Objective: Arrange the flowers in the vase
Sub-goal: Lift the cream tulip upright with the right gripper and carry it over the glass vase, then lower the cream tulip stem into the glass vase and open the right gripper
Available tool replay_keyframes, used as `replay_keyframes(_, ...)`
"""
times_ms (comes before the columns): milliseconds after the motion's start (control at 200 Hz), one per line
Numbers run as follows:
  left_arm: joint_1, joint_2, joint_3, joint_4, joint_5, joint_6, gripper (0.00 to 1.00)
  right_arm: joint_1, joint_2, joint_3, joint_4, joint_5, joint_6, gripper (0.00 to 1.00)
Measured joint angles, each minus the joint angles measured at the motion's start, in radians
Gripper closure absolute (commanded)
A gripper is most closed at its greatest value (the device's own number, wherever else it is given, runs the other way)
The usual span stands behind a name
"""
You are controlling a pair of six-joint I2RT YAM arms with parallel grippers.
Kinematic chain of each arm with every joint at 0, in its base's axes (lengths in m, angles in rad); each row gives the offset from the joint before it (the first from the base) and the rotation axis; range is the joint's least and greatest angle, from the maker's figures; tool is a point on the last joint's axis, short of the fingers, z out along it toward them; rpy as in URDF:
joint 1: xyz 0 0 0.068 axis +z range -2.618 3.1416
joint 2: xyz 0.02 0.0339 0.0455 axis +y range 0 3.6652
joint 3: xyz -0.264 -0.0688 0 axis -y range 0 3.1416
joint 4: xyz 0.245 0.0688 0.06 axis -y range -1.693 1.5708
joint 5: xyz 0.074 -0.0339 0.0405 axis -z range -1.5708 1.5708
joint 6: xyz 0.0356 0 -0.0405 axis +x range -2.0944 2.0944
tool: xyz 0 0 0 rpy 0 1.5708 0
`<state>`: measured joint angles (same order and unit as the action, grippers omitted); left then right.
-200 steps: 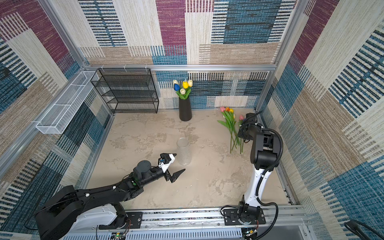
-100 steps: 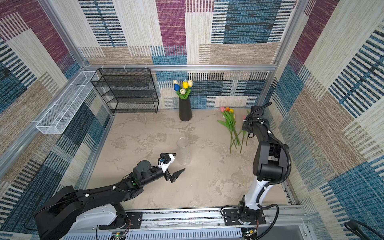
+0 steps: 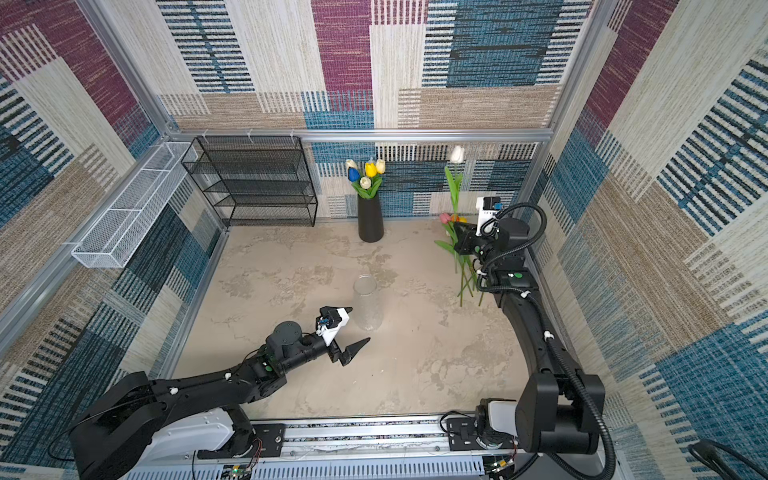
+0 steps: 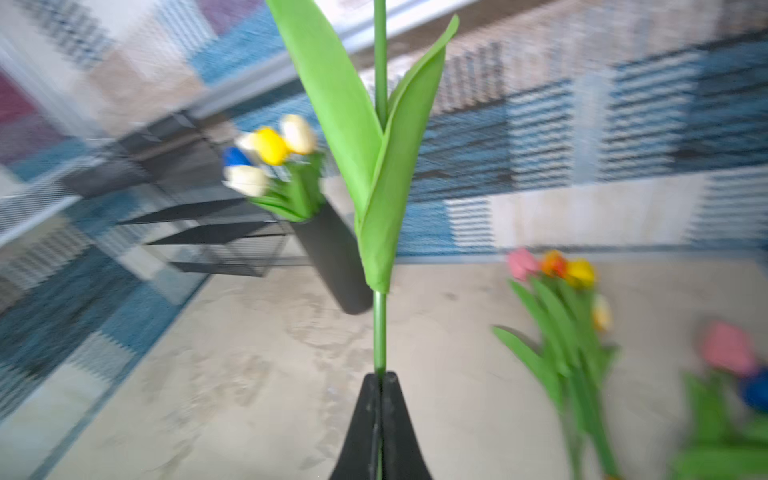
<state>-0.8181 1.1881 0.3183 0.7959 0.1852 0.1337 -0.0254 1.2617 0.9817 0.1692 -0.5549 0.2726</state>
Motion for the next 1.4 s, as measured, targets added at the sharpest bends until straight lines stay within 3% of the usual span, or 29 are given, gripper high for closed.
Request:
replay_keyframes(230, 0.000, -0.030, -0.044, 0.045, -0.050, 0.000, 0.03, 0.220, -0.043, -0.188, 0.564, -0.210, 0.118, 1.00)
replay_keyframes(401, 0.000, -0.036, -0.055, 0.073, -0.077, -0.001, 0.03, 0.346, 0.030, -0.215, 0.888, -0.205, 0.159, 1.00)
replay_keyframes(601, 0.000, -0.035, -0.055, 0.081, -0.082, -0.002, 0.03, 0.432, 0.211, -0.180, 1.123, -0.127, 0.223, 1.00)
replay_keyframes(801, 0.000, -0.043, -0.055, 0.077, -0.100, 0.000, 0.02, 0.491, 0.344, -0.124, 1.190, -0.095, 0.276, 1.00)
replay_keyframes(997, 0.000, -0.041, -0.053, 0.075, -0.100, 0.000, 0.02, 0.523, 0.377, -0.175, 1.193, -0.089, 0.277, 1.00)
replay_keyframes(1398, 0.000, -0.025, -0.045, 0.071, -0.099, 0.000, 0.02, 0.540, 0.332, -0.277, 1.123, -0.082, 0.093, 0.99)
